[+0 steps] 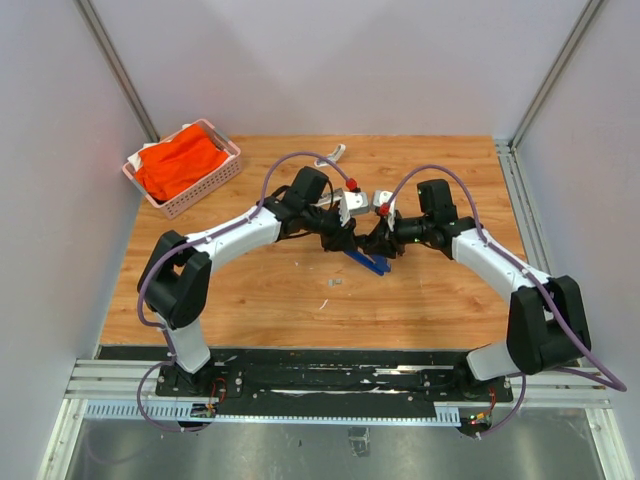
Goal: Unload the staples from the stapler
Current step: Unload the staple at the center of the board.
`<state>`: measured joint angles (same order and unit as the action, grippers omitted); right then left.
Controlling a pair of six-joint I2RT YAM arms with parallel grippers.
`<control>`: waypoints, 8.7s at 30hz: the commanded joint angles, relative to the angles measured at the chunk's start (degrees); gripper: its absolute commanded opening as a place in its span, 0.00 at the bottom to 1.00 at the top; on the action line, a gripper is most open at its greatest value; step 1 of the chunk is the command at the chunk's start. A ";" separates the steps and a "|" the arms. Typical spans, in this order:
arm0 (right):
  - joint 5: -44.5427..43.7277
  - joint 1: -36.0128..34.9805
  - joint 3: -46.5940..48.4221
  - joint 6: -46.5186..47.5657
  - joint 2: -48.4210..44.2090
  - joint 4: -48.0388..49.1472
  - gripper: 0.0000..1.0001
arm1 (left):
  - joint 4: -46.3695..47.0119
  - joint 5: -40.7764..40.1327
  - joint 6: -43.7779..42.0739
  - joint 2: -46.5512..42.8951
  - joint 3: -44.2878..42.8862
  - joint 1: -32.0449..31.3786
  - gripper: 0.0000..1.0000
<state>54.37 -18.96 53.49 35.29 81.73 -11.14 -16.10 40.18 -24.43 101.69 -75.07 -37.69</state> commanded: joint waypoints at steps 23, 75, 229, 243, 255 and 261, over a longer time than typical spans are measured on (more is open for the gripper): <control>3.94 -2.67 -1.47 -13.61 3.81 13.81 0.46 | 8.11 -7.98 3.37 -2.20 3.66 -2.74 0.00; -2.63 19.15 -1.69 4.21 -1.15 -12.63 0.01 | 20.97 -13.03 7.65 -10.53 15.76 3.57 0.00; -42.56 -12.82 -4.70 10.98 4.36 21.07 0.08 | 18.34 -15.75 20.24 -19.46 11.90 7.21 0.56; -29.98 -10.22 10.55 13.93 9.75 -9.91 0.06 | 19.08 -16.64 19.64 -30.20 18.79 15.47 0.86; -17.68 -10.22 30.38 16.30 24.69 -41.31 0.05 | 20.52 -11.19 19.61 -40.57 29.77 32.94 0.95; -11.77 -10.08 38.31 18.73 31.23 -53.82 0.05 | 21.78 -9.52 19.55 -42.51 32.83 36.44 0.95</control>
<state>35.20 -29.67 86.70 51.29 110.61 -52.21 2.94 28.14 -4.27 60.86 -43.72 -2.37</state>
